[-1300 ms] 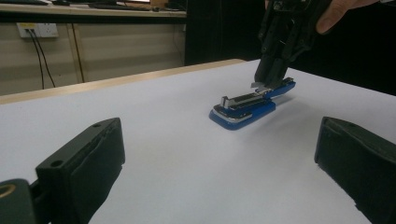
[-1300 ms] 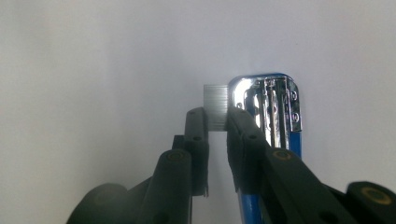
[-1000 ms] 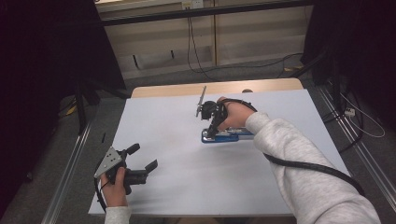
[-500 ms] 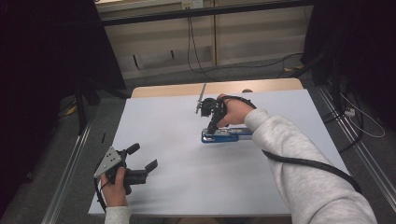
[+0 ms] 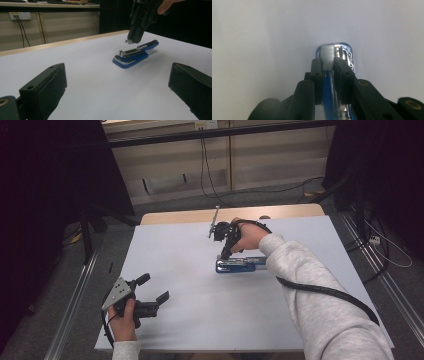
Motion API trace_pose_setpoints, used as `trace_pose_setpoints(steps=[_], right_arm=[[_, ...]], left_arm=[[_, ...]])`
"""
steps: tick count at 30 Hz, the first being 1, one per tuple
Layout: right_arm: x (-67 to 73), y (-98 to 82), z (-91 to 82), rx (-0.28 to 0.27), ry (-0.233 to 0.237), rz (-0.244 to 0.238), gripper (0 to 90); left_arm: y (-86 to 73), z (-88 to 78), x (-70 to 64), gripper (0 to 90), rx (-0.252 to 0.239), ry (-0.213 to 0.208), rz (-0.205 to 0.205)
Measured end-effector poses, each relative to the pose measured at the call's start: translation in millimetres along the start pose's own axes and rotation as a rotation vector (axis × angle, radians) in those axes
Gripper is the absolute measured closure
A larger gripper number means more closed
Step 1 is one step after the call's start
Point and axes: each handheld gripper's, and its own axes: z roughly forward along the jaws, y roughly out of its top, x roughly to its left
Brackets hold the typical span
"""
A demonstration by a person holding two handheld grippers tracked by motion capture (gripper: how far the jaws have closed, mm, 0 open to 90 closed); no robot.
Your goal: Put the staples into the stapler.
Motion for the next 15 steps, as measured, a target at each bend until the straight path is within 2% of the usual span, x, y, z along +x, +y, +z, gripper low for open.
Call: trace_pose_setpoints(steps=[1, 9, 11, 15], right_arm=[[-0.3, 0.6, 0.5, 0.005, 0.004, 0.003, 78.3], [-2.3, 2.0, 3.0, 0.007, -0.001, 0.014, 78.3], [-4.8, 2.0, 3.7, 0.005, -0.004, 0.0, 78.3], [-7.8, 2.5, 4.6, 0.006, -0.011, 0.003, 78.3]], left_arm=[[0.0, 0.1, 0.4, 1.7, 0.004, 0.005, 0.01], [0.3, -0.2, 0.1, 1.7, 0.003, 0.001, 0.01], [0.3, -0.2, -0.2, 1.7, 0.001, 0.005, 0.003], [0.2, -0.1, -0.1, 1.7, 0.005, 0.005, 0.004]])
